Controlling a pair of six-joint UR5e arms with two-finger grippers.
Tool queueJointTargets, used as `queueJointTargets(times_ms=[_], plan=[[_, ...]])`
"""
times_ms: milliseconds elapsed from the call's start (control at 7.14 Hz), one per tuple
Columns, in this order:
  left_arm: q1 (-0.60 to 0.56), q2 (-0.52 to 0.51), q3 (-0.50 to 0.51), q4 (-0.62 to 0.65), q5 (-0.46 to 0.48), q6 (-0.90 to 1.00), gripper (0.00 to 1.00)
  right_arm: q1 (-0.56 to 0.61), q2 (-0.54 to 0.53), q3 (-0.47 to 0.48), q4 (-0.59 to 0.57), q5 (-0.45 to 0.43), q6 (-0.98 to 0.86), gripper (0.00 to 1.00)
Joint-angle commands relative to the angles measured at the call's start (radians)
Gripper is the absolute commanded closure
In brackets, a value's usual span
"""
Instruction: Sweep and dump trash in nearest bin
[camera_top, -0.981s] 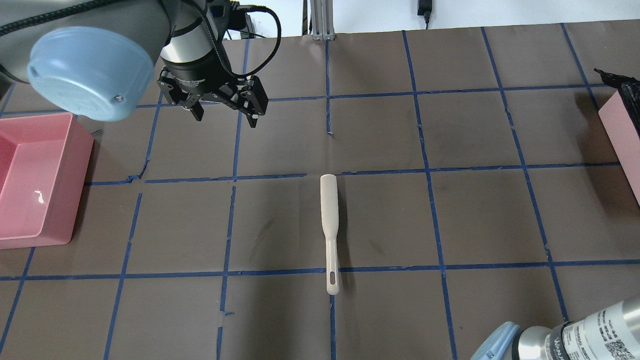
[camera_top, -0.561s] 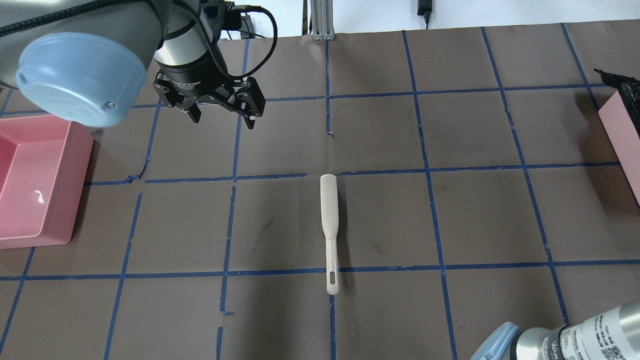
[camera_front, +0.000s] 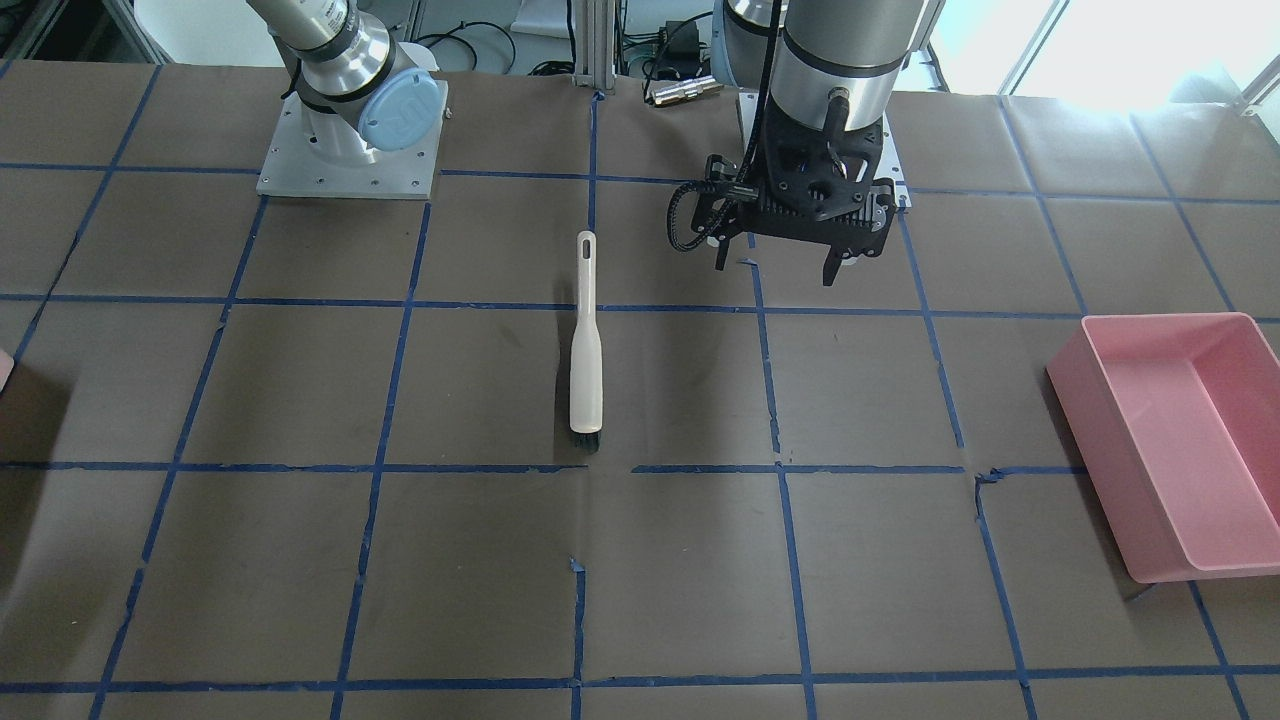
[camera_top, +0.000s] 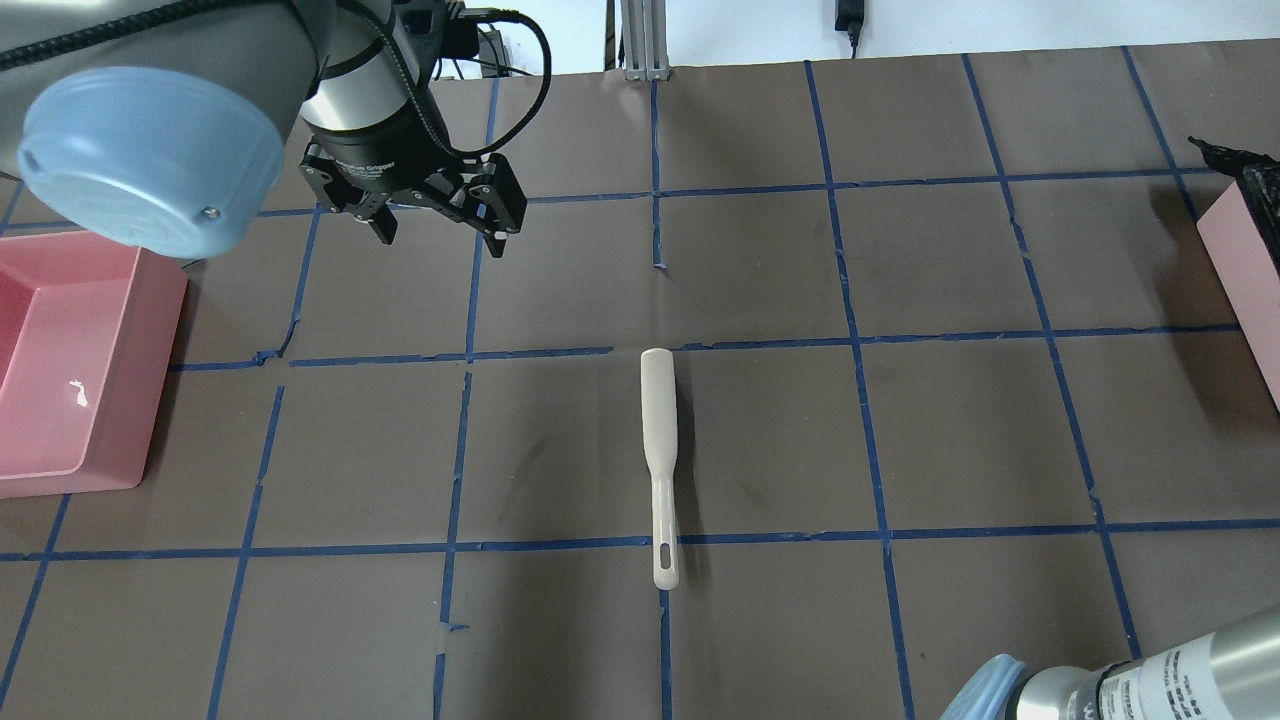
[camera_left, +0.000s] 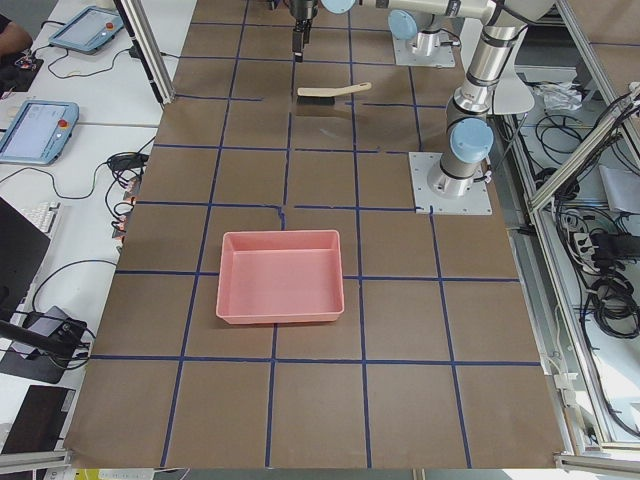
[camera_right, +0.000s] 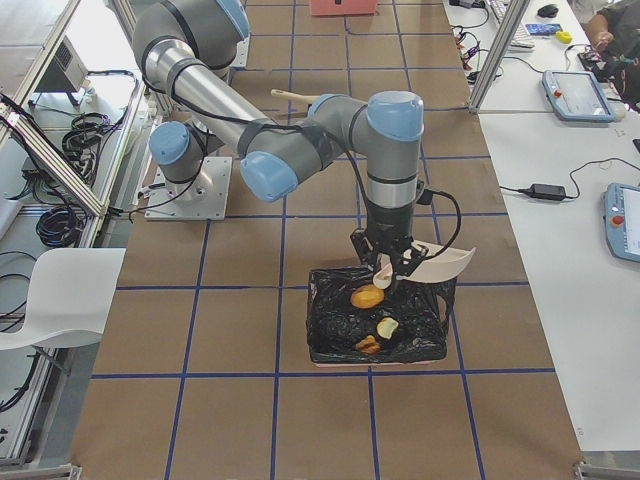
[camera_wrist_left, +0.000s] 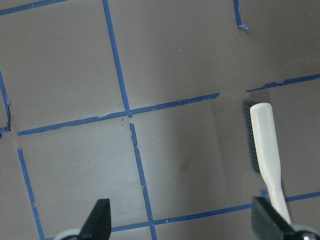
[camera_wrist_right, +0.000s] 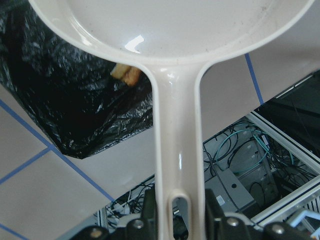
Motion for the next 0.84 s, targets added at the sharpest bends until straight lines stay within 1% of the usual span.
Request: queueJointTargets(times_ms=[0, 140, 280, 420, 701], plan=[[0.000, 0.001, -0.001, 0.004, -0.001, 0.001, 0.00, 0.087, 0.000, 0.013, 0.038, 0.085, 0.198, 1.00], [0.000, 0.001, -0.001, 0.003, -0.001, 0.001, 0.00, 0.138, 0.000, 0.036, 0.038, 0.086, 0.283, 1.00], [0.000, 0.003, -0.001, 0.003, -0.001, 0.001, 0.00, 0.198, 0.000, 0.050, 0.040, 0.070, 0.429, 1.00], [0.002, 0.003, -0.001, 0.004, -0.001, 0.001, 0.00, 0.266, 0.000, 0.071, 0.041, 0.070, 0.505, 1.00], [0.006, 0.004, -0.001, 0.003, -0.004, 0.001, 0.00, 0.376, -0.003, 0.123, 0.049, 0.079, 0.730, 1.00]])
